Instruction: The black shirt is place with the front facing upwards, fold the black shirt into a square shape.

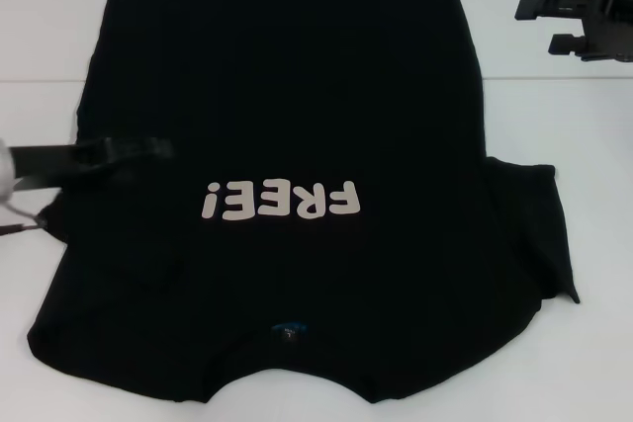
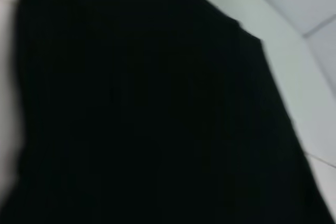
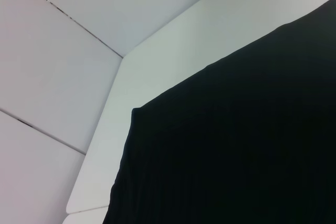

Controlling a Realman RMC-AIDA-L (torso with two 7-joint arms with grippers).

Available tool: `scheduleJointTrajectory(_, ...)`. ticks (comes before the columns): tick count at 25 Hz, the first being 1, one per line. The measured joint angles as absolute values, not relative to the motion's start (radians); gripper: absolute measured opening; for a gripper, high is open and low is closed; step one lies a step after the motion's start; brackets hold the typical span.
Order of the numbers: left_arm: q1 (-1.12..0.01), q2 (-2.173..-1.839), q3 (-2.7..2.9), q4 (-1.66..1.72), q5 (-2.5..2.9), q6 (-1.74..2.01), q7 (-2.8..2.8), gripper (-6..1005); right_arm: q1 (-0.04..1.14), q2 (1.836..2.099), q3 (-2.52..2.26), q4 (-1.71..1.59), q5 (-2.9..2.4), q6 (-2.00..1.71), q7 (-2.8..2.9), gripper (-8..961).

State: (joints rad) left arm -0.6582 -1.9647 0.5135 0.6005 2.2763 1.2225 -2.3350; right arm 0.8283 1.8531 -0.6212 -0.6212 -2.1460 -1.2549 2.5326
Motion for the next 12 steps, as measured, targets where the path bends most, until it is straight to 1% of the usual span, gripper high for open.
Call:
scheduleJointTrajectory(5,-0.685,-1.968,0.541,0.591,2.274,1.263,-2.341,874,0.828,1.855,-0.621,-0.620,-2.146,-1.254,2.533,866)
scheduleJointTrajectory(8,-0.641,-1.961,0.501,0.622,2.237,1.291,-2.350,873,0.828,1.855,-0.621,-0.620,-2.146,-1.257,2.533,864)
scheduleJointTrajectory(12,-0.581,-1.938,0.478,0.632,2.158,1.422,-2.235,873,0.827,1.847,-0.644,-0.622,-2.159,-1.275,2.521,860)
